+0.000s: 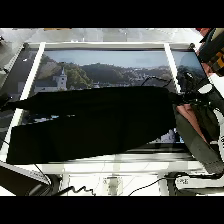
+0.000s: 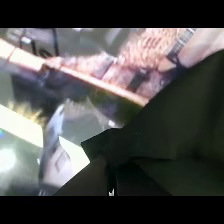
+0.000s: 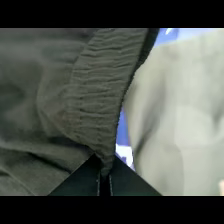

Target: Fold the clothes and pants, and hang the long-sleeved shirts on hangers.

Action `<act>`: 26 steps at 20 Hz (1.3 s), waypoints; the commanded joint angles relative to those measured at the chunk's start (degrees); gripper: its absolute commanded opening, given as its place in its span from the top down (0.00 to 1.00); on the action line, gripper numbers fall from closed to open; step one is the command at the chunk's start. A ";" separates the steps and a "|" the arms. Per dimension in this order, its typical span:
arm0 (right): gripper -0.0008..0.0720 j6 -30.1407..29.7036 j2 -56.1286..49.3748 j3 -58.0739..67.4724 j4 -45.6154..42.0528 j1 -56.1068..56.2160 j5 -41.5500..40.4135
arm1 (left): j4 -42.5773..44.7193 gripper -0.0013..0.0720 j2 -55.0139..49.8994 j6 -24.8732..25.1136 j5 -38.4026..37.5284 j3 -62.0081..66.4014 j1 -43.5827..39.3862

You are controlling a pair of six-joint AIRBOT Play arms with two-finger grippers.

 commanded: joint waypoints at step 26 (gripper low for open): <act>0.37 2.60 4.81 3.45 -12.26 -0.04 3.06 | 6.43 0.09 11.65 1.79 8.57 -8.48 -3.67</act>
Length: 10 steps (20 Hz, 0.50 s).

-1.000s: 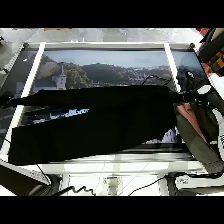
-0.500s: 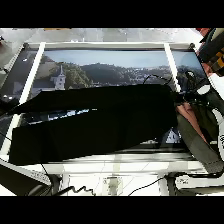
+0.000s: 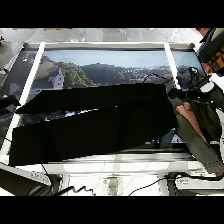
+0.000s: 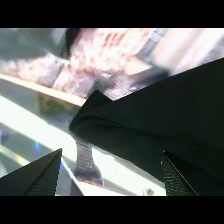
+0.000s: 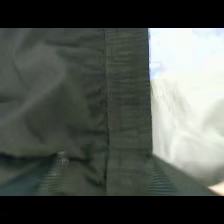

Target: Fold the clothes and pants, and hang the long-sleeved shirts on hangers.

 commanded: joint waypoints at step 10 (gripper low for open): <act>0.81 -2.60 19.10 -18.62 -0.90 -15.80 29.27 | -16.65 0.97 26.97 7.06 0.28 -2.36 -1.95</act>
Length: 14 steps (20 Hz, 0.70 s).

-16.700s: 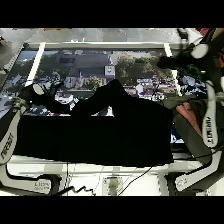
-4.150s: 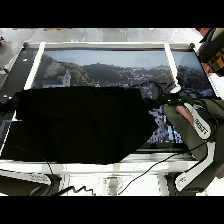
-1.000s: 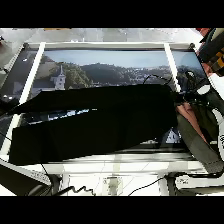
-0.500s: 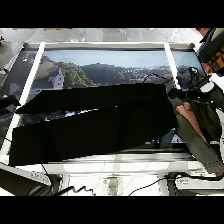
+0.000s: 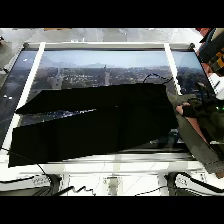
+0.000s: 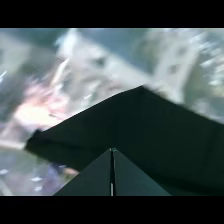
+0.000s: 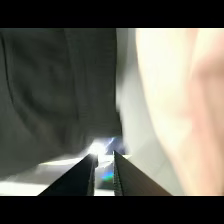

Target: Fold the clothes and pants, and hang the long-sleeved shirts on hangers.

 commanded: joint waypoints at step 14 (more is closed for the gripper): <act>0.28 12.37 8.85 -33.16 28.09 -8.52 -32.72 | -2.10 0.19 17.22 -2.29 -4.07 -32.41 8.02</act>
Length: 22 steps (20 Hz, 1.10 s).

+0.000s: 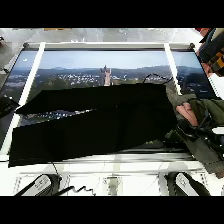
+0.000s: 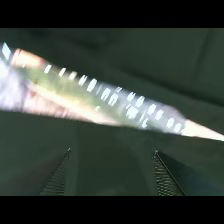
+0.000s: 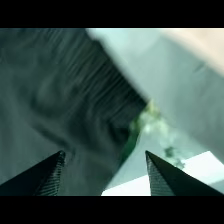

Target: Fold the clothes and pants, and hang the long-sleeved shirts on hangers.

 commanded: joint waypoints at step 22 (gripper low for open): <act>0.96 -21.49 -12.61 -1.40 19.65 0.00 -14.60 | 10.71 0.19 5.88 -0.52 9.31 -31.36 36.35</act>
